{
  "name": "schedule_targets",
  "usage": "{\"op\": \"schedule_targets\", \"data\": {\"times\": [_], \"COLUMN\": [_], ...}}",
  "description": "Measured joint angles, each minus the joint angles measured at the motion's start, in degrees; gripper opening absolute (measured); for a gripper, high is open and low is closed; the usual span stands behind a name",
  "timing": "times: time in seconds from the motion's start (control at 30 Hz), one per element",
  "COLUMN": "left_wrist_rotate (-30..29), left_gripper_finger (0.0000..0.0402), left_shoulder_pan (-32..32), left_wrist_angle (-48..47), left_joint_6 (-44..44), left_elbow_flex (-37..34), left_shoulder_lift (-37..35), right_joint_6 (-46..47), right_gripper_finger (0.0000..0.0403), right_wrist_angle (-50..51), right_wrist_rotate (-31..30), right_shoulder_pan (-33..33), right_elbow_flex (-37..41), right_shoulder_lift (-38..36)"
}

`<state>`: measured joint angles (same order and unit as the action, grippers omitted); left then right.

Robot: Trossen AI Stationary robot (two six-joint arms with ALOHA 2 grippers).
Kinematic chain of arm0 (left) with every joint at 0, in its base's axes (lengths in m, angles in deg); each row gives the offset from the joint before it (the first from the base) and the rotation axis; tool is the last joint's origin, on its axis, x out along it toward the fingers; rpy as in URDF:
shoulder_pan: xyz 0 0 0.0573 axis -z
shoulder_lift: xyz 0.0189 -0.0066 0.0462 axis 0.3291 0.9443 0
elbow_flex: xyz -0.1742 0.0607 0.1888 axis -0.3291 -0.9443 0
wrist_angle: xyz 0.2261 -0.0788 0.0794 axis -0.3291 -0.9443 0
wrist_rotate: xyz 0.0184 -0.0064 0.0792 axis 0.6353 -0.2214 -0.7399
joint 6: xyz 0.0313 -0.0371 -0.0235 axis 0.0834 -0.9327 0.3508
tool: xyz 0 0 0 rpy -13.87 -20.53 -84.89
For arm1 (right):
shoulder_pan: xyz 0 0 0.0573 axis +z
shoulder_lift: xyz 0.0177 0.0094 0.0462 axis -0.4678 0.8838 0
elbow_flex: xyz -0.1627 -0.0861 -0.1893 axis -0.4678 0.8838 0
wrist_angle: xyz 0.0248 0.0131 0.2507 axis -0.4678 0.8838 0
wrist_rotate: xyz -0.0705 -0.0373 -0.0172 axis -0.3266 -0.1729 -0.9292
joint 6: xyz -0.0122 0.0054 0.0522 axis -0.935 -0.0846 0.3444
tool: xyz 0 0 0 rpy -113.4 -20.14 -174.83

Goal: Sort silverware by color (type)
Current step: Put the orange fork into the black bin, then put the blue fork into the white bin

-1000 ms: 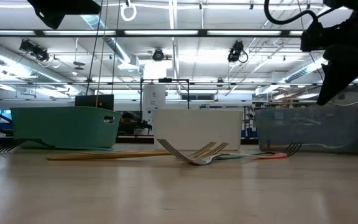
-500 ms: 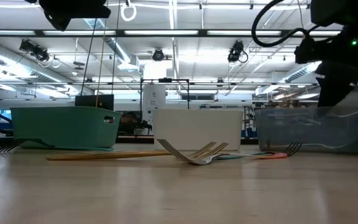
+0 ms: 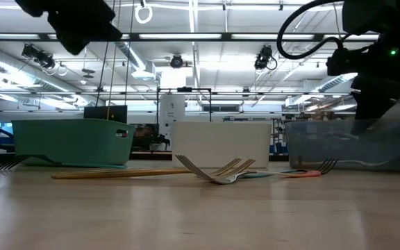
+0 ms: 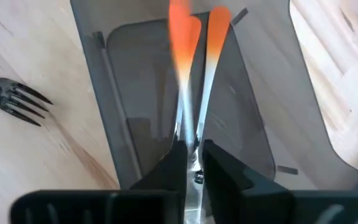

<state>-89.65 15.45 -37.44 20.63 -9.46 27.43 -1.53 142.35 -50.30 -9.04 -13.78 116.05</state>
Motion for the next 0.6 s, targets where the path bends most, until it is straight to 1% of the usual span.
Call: {"op": "schedule_targets", "data": {"times": [0.07, 0.1, 0.2, 0.3, 0.43, 0.53, 0.6], "left_wrist_rotate": [4.97, 6.80, 9.07, 11.38, 16.31, 16.74, 16.55], "left_gripper_finger": [0.0158, 0.0160, 0.0159, 0.0154, 0.0149, 0.0149, 0.0148], "left_shoulder_pan": [-2.01, -2.89, -4.65, -5.88, -7.31, -7.89, -7.99], "left_wrist_angle": [-1.78, -3.26, -8.12, -13.44, -19.86, -25.36, -27.59], "left_joint_6": [-1.22, -1.52, -3.12, -3.63, -5.98, -6.00, -5.81], "left_elbow_flex": [0.00, 0.00, 0.00, 0.00, 0.00, -0.02, -0.02], "left_shoulder_lift": [0.00, 0.00, 0.02, 0.41, 0.68, 0.94, 0.94], "right_joint_6": [0.60, 1.36, 3.95, 4.68, 1.37, -1.81, -5.36], "right_gripper_finger": [0.0071, 0.0079, 0.0094, 0.0097, 0.0094, 0.0094, 0.0094], "right_wrist_angle": [-0.32, -0.37, -1.36, -1.37, -1.45, -2.70, -5.73], "right_wrist_rotate": [-0.64, -2.07, -8.69, -13.77, -15.52, -17.33, -19.08], "right_shoulder_pan": [0.02, 0.02, 0.90, 1.77, 1.77, 2.37, 3.26], "right_elbow_flex": [0.00, 0.00, 0.02, -0.26, -2.89, -4.93, -5.59], "right_shoulder_lift": [-0.15, -0.19, -0.43, -0.97, -1.15, -1.11, -1.11]}}
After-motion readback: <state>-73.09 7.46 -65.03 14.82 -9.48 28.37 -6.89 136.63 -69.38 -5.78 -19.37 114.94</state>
